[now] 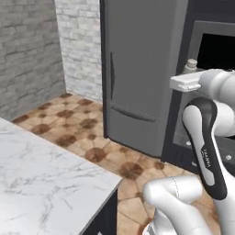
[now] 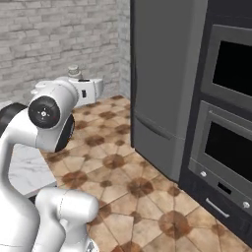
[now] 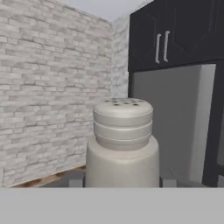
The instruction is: Move the shaker and mustard from the cabinet to the dining counter.
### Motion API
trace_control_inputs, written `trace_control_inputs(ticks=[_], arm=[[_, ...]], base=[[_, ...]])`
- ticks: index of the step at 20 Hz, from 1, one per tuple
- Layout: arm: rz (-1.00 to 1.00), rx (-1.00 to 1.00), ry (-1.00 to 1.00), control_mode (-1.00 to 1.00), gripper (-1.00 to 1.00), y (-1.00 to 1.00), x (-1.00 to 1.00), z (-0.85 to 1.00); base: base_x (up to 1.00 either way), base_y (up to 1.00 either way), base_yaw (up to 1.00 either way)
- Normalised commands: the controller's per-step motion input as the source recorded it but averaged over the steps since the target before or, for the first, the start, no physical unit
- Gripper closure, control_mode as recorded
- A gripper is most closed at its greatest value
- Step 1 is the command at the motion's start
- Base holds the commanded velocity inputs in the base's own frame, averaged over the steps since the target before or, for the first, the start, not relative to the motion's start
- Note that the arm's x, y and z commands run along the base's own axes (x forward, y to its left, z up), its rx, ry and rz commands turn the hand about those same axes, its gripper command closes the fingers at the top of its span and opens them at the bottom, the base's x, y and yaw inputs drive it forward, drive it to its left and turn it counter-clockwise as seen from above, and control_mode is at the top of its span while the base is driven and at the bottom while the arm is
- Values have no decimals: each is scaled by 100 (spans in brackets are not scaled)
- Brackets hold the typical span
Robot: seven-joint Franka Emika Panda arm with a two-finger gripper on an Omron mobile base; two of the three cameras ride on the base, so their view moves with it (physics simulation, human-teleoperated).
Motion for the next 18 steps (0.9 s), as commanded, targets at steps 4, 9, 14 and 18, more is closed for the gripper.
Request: trace_control_inputs(ticks=[4, 9, 14, 18], arm=[[0, 0, 0, 100, 100, 0, 0, 0], [0, 0, 0, 100, 100, 0, 0, 0], [0, 0, 0, 100, 100, 0, 0, 0], [0, 0, 0, 100, 100, 0, 0, 0]], base=[[-18, 65, 43], [-34, 57, 35], [-100, -14, 40], [-78, 2, 59]])
